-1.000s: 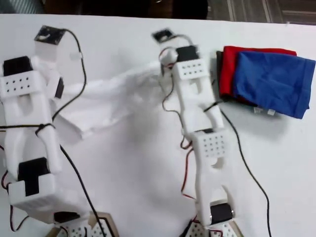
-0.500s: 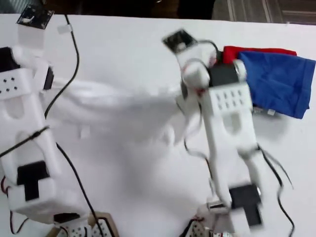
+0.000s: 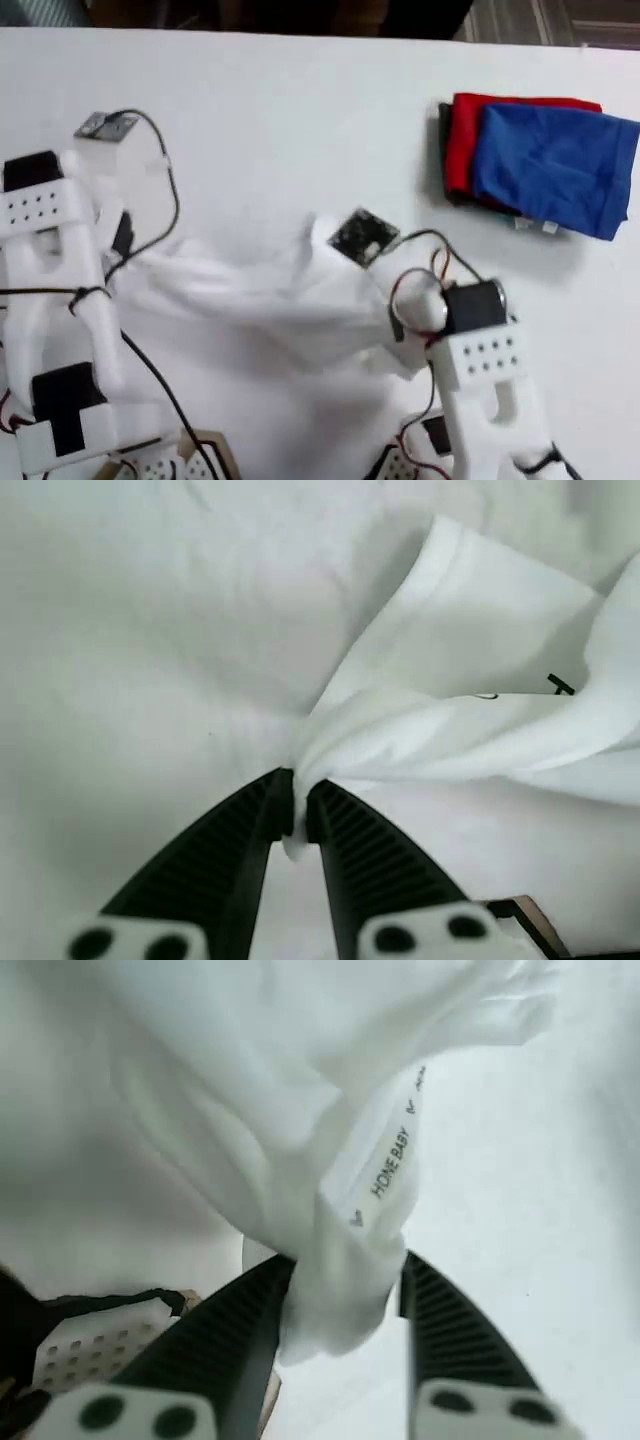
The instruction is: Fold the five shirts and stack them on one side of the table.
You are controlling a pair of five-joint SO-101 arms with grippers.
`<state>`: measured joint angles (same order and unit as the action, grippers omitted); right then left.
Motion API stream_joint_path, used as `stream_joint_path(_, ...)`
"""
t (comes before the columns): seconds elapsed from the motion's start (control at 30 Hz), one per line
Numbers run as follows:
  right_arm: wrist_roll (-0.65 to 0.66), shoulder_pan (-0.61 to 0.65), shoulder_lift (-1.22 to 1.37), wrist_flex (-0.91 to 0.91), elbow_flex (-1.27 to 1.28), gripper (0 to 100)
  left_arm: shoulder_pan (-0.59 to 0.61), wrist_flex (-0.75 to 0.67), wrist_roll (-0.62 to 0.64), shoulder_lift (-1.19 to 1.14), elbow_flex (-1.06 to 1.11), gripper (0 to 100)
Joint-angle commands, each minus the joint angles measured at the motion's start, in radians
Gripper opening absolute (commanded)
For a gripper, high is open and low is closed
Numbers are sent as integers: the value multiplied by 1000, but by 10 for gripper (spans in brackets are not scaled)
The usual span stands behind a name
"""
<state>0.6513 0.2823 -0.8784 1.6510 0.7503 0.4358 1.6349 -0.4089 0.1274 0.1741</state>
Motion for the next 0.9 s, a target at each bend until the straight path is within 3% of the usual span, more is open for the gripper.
stream_joint_path(0.0, 6, -8, -82, -16, -78, 300, 6, -14, -5, 46, 1, 26)
stream_joint_path(0.23, -5, -10, -58, -30, -396, 269, 6, -25, -5, 44, 2, 26)
stream_joint_path(0.33, -103, -10, 39, -102, -497, 270, 6, -40, -5, 44, 8, 26)
stream_joint_path(0.57, -313, 85, 513, -326, -539, 272, 6, -41, -5, 44, 7, 26)
stream_joint_path(0.7, -328, 214, 777, -312, -624, 272, 6, -41, -5, 44, 5, 26)
stream_joint_path(0.87, -334, 269, 1046, -291, -870, 272, 6, -63, -5, 44, 8, 26)
